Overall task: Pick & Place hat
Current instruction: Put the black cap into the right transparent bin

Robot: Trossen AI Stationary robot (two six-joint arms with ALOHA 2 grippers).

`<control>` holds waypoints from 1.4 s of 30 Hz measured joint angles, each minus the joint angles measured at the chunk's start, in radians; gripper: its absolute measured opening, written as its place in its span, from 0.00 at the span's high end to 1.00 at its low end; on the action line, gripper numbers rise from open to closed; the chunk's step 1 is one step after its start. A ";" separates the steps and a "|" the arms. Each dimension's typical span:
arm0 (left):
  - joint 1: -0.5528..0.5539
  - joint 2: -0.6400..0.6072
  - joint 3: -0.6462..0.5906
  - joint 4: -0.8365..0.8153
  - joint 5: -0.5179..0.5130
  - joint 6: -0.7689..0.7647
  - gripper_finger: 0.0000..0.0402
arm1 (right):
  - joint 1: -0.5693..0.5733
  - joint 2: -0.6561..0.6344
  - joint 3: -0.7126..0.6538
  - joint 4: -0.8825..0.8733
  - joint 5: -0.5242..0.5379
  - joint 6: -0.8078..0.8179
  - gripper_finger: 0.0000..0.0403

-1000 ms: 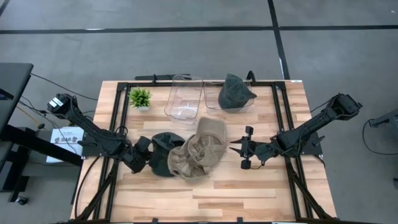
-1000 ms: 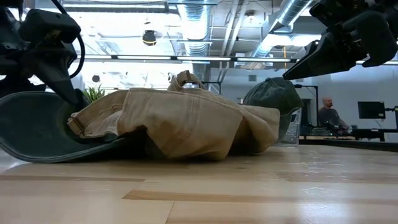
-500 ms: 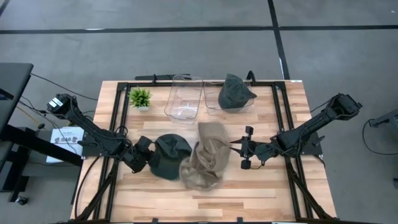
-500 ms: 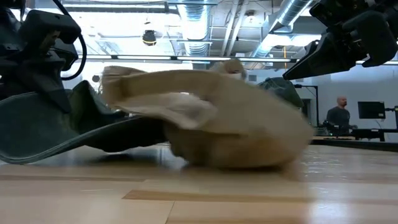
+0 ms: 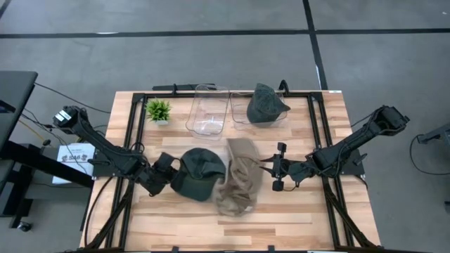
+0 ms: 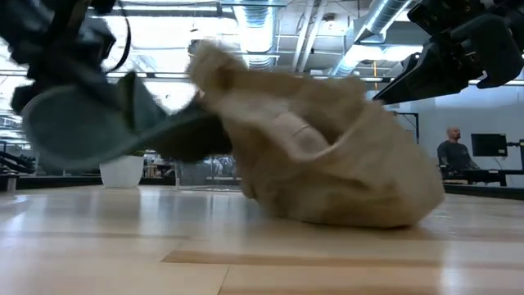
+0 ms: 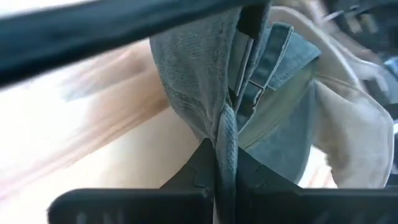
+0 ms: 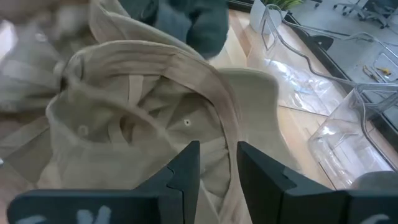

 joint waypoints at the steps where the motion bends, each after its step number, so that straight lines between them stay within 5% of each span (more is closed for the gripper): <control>1: 0.000 0.000 0.019 0.002 -0.016 0.031 0.96 | 0.000 0.000 0.000 0.000 0.000 0.000 0.76; 11: -0.011 0.000 0.191 0.028 -0.229 0.439 0.96 | 0.000 0.000 0.000 0.000 -0.031 0.000 0.76; 19: -0.009 0.000 0.210 0.080 -0.566 0.767 0.96 | 0.000 0.000 0.000 0.001 -0.034 0.001 0.76; 29: 0.046 0.048 0.207 0.097 -0.854 0.780 0.96 | 0.000 0.000 0.000 0.003 -0.075 0.062 0.76; 42: 0.256 0.261 0.206 0.224 -0.931 0.772 0.96 | 0.000 0.000 0.000 0.177 -0.074 0.042 0.76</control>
